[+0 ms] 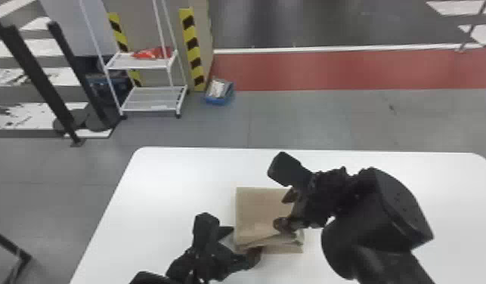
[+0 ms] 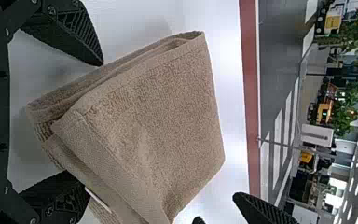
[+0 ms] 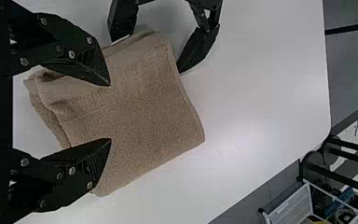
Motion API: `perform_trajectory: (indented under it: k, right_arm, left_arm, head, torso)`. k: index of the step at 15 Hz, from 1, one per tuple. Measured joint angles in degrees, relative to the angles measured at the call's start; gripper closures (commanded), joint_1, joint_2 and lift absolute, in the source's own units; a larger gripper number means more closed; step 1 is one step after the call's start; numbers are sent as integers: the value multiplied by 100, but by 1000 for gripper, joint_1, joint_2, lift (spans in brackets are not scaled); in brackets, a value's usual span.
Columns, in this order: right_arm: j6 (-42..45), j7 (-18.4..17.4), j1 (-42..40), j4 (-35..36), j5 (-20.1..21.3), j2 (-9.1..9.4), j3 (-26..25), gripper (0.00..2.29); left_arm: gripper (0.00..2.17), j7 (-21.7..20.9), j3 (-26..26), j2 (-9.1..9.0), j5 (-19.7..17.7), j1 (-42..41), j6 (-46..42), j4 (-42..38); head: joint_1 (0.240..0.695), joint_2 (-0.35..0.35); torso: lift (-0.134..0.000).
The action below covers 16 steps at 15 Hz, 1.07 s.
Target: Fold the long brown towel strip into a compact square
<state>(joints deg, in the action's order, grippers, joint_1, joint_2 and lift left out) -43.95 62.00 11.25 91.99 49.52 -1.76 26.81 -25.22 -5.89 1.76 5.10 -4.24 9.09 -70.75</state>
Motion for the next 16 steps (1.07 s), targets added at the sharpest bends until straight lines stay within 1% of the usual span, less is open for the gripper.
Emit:
perform_trajectory:
  k: [3, 6, 10, 13, 16]
  right_arm:
    - [80, -138, 11, -265, 86, 8, 75, 552]
    - [156, -170, 20, -596, 180, 16, 178, 552]
    - [184, -250, 19, -694, 213, 9, 168, 552]
    - [184, -285, 12, -727, 249, 9, 157, 552]
    - [197, -303, 9, -765, 277, 7, 155, 552]
  left_arm:
    - [144, 0, 0, -7, 8, 1, 0, -1]
    - [144, 0, 0, -9, 26, 2, 2, -1]
    - [144, -15, 0, -2, 74, 2, 8, -4]
    - [140, -217, 5, 0, 238, -22, 207, -116]
    - [137, -607, 169, 6, 499, -141, 931, -623]
  head:
    - [695, 90]
    - [695, 88]
    - [695, 83]
    - [695, 76]
    - [695, 87]
  torso:
    - [0]
    - [0]
    - [0]
    - [0]
    - [0]
